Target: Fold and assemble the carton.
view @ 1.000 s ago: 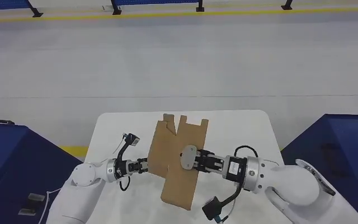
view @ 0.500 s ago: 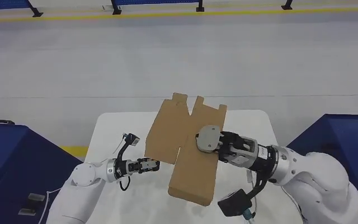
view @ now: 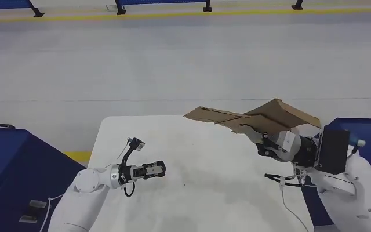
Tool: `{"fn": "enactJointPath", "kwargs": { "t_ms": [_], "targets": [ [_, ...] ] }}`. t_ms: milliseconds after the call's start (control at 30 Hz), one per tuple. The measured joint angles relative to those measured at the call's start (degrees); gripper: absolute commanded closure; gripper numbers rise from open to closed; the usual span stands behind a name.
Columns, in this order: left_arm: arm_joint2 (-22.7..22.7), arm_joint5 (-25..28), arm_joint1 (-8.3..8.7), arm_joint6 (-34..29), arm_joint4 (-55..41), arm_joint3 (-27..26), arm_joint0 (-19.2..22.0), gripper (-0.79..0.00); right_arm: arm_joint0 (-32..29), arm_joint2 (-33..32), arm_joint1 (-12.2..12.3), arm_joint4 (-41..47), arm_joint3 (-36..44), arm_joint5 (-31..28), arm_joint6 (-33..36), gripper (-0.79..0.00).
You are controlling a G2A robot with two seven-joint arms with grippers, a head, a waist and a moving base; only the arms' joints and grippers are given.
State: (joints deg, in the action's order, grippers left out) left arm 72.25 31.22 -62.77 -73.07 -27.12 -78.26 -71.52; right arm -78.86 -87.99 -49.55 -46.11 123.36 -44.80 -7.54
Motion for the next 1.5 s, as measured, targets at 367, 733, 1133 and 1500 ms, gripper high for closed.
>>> {"fn": "enactJointPath", "kwargs": {
  "t_ms": [367, 733, 1133, 1500],
  "targets": [
    [0.0, 0.0, 0.0, 0.0, 0.0, 0.0, 0.0, -0.785, 1.37, 6.91, 1.47, 32.25, -5.41, 0.11, 18.66, 0.0],
    [0.0, 0.0, 0.0, 0.0, 0.0, 0.0, 0.0, -0.785, 13.56, 22.09, 0.42, 117.8, -19.29, 34.1, 70.73, 0.0],
    [0.0, 0.0, 0.0, 0.0, 0.0, 0.0, 0.0, -0.785, 15.28, 38.4, -5.63, 159.16, -26.73, 62.85, 87.38, 0.0],
    [0.0, 0.0, 0.0, 0.0, 0.0, 0.0, 0.0, -0.785, 17.48, 45.04, -10.34, 165.5, -27.77, 65.63, 78.86, 0.0]
  ]
}}
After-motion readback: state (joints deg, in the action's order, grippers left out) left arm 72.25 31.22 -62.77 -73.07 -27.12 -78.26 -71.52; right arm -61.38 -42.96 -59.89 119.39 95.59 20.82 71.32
